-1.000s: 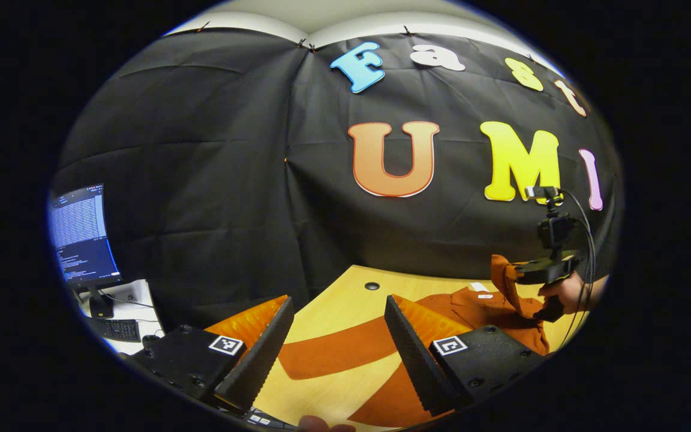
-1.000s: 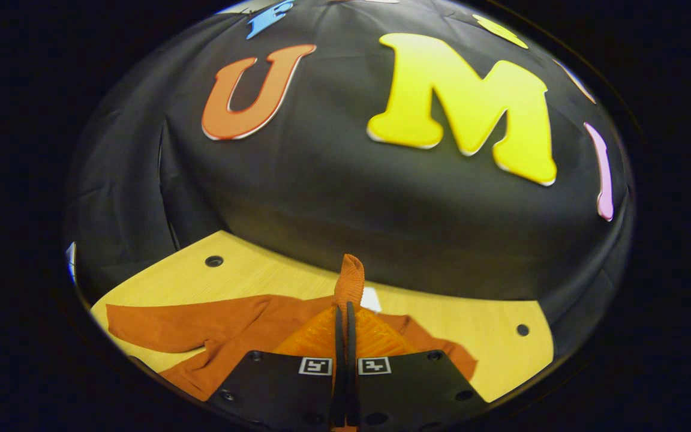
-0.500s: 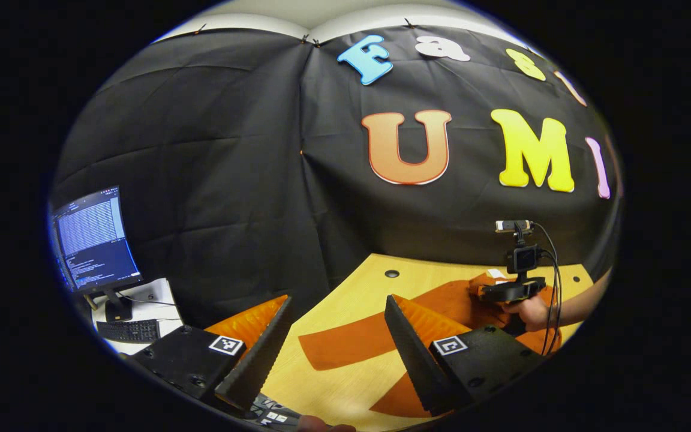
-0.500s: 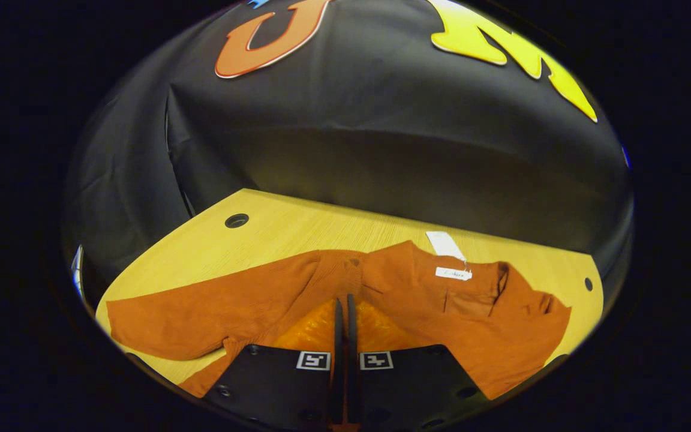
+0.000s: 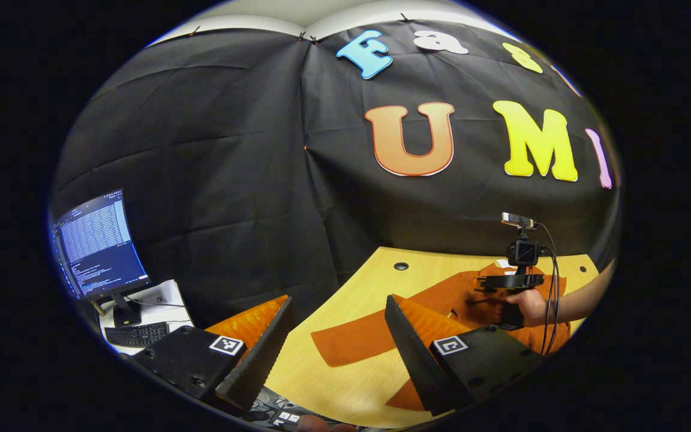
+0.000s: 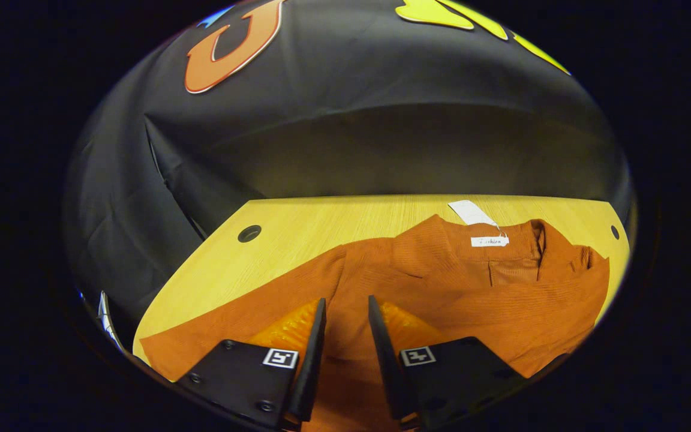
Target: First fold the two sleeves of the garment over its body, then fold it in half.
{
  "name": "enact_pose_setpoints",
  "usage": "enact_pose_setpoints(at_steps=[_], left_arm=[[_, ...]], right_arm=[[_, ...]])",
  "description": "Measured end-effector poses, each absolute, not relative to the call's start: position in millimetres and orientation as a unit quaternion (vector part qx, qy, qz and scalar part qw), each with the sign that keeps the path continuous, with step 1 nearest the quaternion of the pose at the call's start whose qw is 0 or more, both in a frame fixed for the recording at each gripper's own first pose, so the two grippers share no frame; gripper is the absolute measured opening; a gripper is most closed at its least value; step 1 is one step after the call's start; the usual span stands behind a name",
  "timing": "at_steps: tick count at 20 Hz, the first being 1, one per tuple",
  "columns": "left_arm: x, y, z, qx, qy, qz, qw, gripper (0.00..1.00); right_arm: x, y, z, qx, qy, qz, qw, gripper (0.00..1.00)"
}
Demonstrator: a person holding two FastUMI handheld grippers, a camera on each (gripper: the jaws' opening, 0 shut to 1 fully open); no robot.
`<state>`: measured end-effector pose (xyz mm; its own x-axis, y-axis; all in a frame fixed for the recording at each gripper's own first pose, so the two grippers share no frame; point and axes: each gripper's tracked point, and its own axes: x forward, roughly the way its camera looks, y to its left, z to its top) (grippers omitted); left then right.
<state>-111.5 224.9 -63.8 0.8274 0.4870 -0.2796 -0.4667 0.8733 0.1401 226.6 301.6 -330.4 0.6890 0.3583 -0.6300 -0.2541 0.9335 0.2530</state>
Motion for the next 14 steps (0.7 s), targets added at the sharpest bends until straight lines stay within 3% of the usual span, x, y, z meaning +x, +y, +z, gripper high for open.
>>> enact_pose_setpoints(at_steps=[1,3,5,6,8,12,14], left_arm=[[-111.5,227.5,-64.5,0.033,0.154,0.249,0.956,0.99],[-109.9,232.2,-64.1,0.034,0.151,0.246,0.957,0.98],[-106.7,235.7,-61.5,0.032,0.143,0.244,0.959,0.98],[-105.6,237.6,-62.2,0.030,0.141,0.244,0.959,0.98],[-103.7,243.1,-63.6,0.027,0.135,0.246,0.960,0.99],[-94.2,251.0,-65.4,0.025,0.118,0.238,0.964,0.98],[-90.0,254.9,-70.4,0.020,0.115,0.236,0.965,0.99]], right_arm=[[226.0,305.1,-323.7,0.074,0.352,0.171,0.917,0.60],[222.8,300.2,-306.3,0.064,0.335,0.177,0.923,0.75],[219.0,293.9,-286.5,0.054,0.316,0.181,0.930,0.84],[215.0,290.4,-276.2,0.053,0.310,0.186,0.931,0.82],[209.0,281.1,-250.4,0.041,0.286,0.190,0.938,0.89],[185.8,262.5,-191.0,0.011,0.229,0.207,0.951,0.88],[168.4,248.2,-158.0,0.008,0.198,0.216,0.956,0.94]])
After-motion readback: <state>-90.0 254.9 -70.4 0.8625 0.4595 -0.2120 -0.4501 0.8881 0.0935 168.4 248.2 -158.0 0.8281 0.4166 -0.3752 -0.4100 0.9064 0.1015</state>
